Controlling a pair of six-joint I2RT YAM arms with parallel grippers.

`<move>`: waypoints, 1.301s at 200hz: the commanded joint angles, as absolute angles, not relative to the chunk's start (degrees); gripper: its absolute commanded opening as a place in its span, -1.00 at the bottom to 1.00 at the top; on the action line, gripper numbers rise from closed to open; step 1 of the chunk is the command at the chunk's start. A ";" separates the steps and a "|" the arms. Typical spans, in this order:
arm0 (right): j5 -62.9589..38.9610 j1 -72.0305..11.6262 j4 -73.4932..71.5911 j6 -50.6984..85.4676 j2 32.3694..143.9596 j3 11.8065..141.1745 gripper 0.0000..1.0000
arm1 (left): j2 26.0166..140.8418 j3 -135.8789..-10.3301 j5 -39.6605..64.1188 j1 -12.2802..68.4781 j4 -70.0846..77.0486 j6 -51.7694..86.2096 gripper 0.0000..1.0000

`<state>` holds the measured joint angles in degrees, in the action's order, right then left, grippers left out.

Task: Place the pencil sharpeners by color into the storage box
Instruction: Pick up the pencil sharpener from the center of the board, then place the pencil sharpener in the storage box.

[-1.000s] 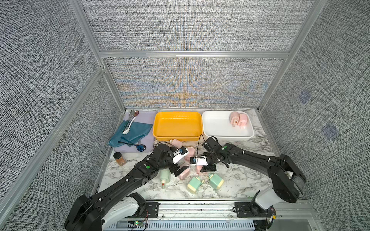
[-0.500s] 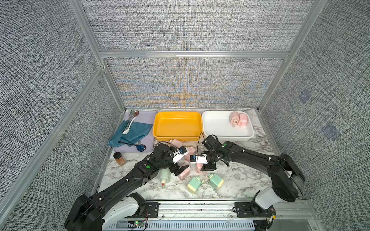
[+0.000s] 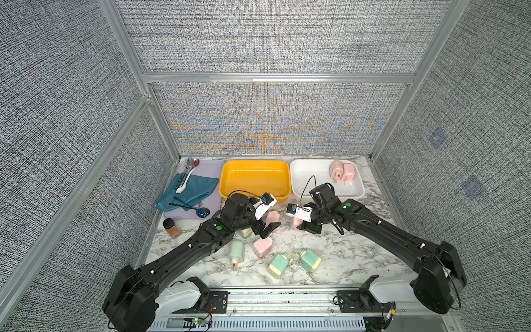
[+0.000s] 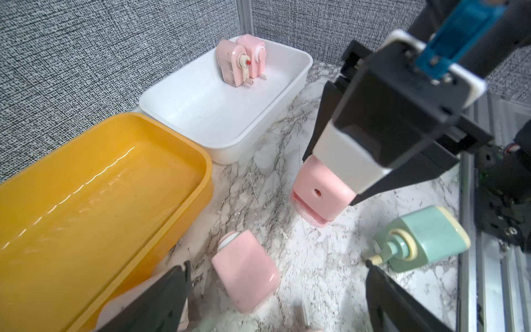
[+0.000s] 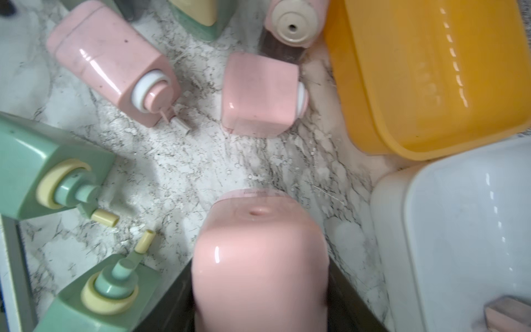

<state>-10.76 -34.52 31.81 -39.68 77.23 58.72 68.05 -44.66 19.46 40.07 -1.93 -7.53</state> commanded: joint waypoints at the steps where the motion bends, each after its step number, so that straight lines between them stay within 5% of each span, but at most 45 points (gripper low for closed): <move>1: -10.72 -32.26 22.22 -34.91 75.33 57.74 -1.00 | 71.79 -49.22 18.76 40.08 -2.80 -3.95 0.99; 74: -1.17 -27.23 -2.59 -17.51 70.73 51.16 -1.00 | 85.16 -61.02 0.08 40.08 -4.14 6.98 0.99; 122: 6.56 -22.01 -13.57 -5.08 72.01 48.15 -1.00 | 94.31 -68.47 -2.96 40.00 -3.84 13.87 0.99; 174: 14.50 -17.39 1.69 8.77 82.28 60.55 -1.00 | 104.41 -80.47 -6.79 40.00 -11.56 22.46 0.99; 260: 16.63 -16.07 16.67 8.74 98.52 78.86 -1.00 | 116.66 -96.01 -4.93 39.99 -19.84 25.14 0.99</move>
<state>14.15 -16.08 11.97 8.40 95.42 75.13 114.63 -93.69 -5.41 40.03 -17.12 24.45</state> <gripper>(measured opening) 0.572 0.993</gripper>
